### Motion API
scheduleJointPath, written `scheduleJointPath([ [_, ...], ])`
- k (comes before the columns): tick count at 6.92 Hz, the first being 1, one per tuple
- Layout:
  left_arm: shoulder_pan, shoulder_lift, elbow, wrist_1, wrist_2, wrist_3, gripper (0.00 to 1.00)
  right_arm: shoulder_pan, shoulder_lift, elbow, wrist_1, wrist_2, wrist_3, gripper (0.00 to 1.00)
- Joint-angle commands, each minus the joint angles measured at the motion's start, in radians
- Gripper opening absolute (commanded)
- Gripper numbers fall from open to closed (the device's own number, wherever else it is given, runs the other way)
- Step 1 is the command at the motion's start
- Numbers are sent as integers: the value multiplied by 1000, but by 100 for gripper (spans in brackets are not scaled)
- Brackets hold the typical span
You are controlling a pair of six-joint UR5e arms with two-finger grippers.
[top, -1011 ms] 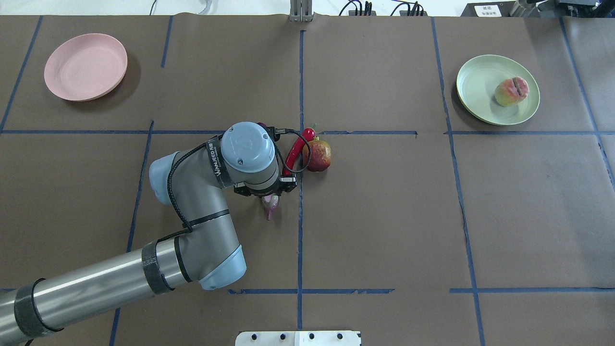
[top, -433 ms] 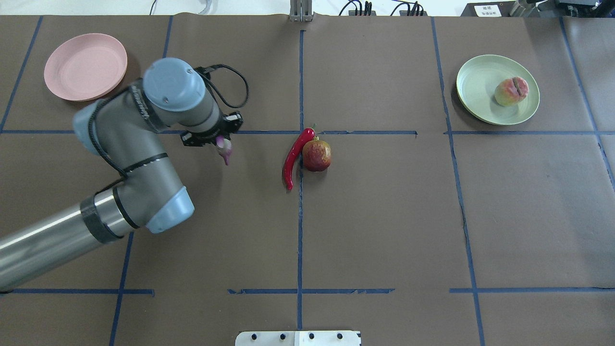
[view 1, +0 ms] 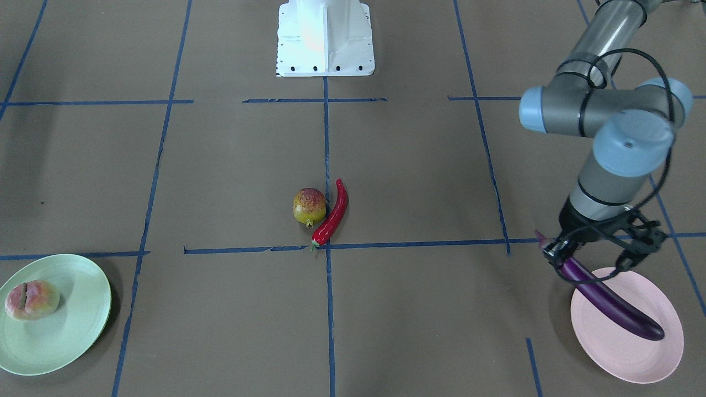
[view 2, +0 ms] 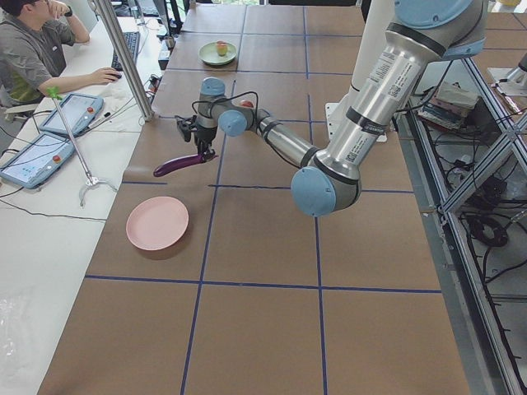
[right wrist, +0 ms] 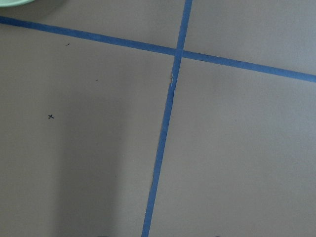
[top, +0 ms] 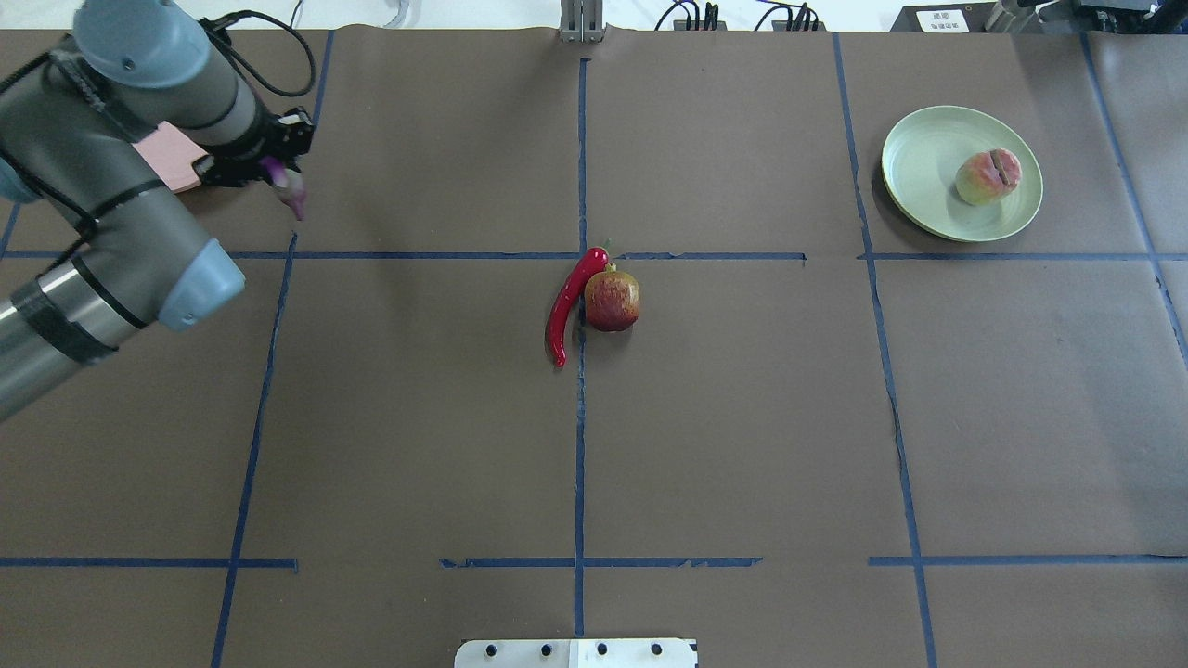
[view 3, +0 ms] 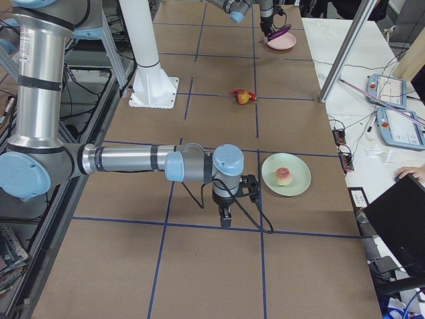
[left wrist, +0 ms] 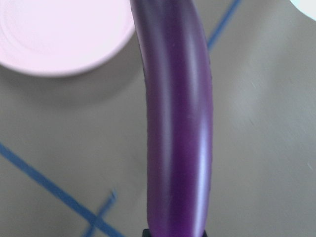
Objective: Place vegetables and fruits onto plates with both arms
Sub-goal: 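Carry the eggplant with the left gripper to the pink plate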
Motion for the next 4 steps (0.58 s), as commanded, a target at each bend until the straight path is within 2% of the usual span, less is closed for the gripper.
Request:
scheduleJointPath([
  [1,-101,3,221,-82,-73,298,4,0,0,-2,0,1,1,100],
  [2,-100,-8,311,-141,-88,335,6,0,0,0,0,1,-1,100],
  [3,-98,-20,353,-161,-113,393,27,0,0,0,0,-1,1,100],
  [4,-100,-22,367,-164,-136,430,81,0,0,0,0,-1,1,100],
])
